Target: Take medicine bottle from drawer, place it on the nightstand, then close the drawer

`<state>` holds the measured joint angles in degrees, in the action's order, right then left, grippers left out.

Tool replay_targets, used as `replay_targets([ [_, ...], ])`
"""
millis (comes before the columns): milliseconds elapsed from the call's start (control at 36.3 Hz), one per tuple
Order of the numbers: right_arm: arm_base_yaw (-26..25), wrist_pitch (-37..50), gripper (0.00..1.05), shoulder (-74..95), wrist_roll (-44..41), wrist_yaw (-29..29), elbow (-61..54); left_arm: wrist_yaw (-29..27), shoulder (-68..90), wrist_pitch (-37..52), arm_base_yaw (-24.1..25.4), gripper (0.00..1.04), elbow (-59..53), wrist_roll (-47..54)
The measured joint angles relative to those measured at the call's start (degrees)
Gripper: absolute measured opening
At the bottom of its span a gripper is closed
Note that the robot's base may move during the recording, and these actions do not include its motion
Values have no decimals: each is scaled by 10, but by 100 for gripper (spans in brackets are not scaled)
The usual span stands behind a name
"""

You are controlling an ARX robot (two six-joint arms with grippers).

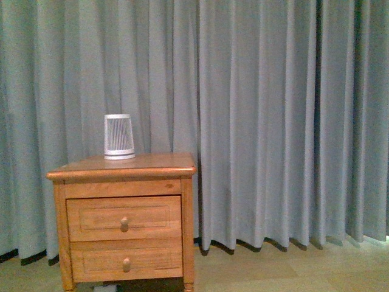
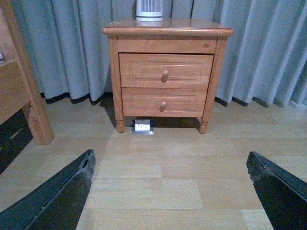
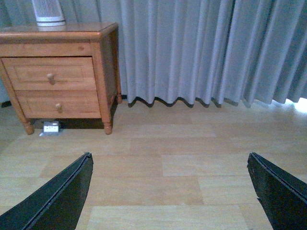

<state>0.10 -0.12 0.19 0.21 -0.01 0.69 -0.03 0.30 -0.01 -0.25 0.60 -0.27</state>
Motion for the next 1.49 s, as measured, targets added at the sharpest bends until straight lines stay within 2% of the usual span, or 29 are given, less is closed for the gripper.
replay_targets([
  [1488, 0, 0, 98, 0, 0, 0, 0, 0, 0, 0, 0, 98, 0, 0],
])
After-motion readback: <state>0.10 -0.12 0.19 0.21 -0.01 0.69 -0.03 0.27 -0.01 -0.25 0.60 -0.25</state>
